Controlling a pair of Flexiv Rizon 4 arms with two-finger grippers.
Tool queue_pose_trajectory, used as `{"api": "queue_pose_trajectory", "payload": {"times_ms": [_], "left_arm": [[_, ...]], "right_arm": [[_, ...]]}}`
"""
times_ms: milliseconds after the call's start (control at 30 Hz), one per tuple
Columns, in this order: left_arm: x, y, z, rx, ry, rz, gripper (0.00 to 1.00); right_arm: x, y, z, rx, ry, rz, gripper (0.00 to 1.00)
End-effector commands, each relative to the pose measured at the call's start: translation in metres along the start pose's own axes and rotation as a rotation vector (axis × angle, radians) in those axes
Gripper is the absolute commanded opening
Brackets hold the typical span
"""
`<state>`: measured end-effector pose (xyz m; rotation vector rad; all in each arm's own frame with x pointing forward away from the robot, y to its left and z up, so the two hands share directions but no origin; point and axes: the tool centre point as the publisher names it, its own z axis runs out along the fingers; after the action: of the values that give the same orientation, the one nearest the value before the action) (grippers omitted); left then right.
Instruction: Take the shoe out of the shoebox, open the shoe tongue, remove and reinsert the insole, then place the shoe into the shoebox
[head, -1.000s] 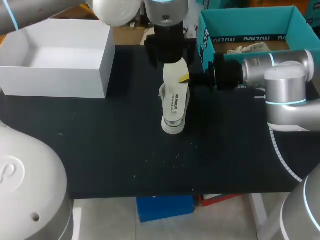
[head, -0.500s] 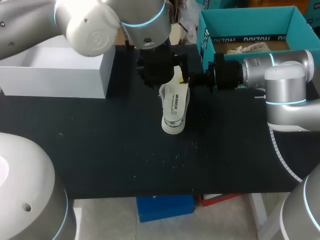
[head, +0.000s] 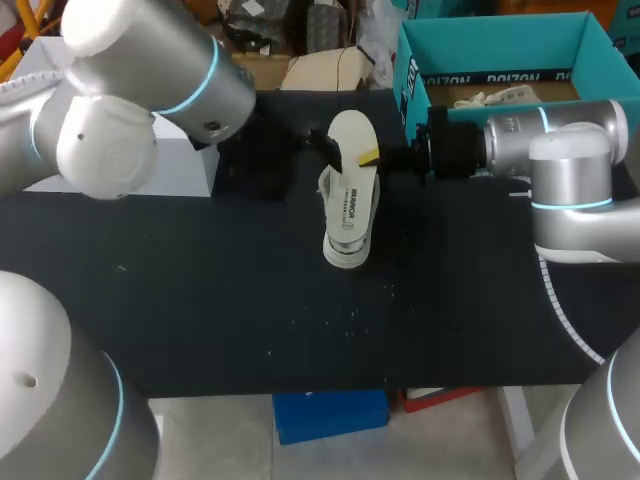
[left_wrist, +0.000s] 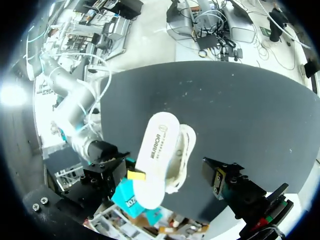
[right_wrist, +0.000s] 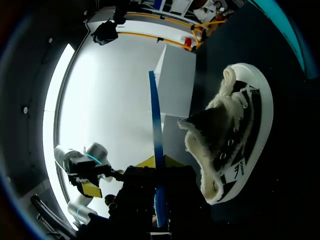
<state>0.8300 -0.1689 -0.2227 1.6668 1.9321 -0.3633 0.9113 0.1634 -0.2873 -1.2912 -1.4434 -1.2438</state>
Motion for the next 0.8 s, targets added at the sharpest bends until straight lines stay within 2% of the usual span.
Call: {"api": "queue_pose_trajectory", "payload": {"times_ms": [33, 367, 433, 600, 700, 733, 800], "left_arm": [[0.012, -0.001, -0.001, 0.006, -0.528, -0.043, 1.0], [0.012, -0.001, -0.001, 0.006, -0.528, -0.043, 1.0], [0.013, -0.005, 0.002, -0.011, -0.623, -0.031, 1.0], [0.026, -0.002, 0.002, -0.08, -0.761, -0.05, 1.0], [0.032, 0.001, 0.002, -0.108, -0.793, -0.018, 1.0], [0.034, 0.001, 0.003, -0.073, -0.792, -0.008, 1.0], [0.034, 0.001, 0.003, -0.073, -0.792, -0.008, 1.0]], "right_arm": [[-0.001, 0.001, 0.001, 0.002, 0.0, 0.001, 0.0], [-0.001, 0.001, 0.001, 0.002, 0.0, 0.001, 0.0], [-0.001, 0.001, 0.001, 0.002, 0.0, 0.001, 0.0], [-0.001, 0.001, 0.001, 0.002, 0.0, 0.001, 0.0], [-0.001, 0.001, 0.001, 0.002, 0.0, 0.001, 0.0], [-0.001, 0.001, 0.001, 0.002, 0.0, 0.001, 0.0], [-0.001, 0.001, 0.001, 0.002, 0.0, 0.001, 0.0]]}}
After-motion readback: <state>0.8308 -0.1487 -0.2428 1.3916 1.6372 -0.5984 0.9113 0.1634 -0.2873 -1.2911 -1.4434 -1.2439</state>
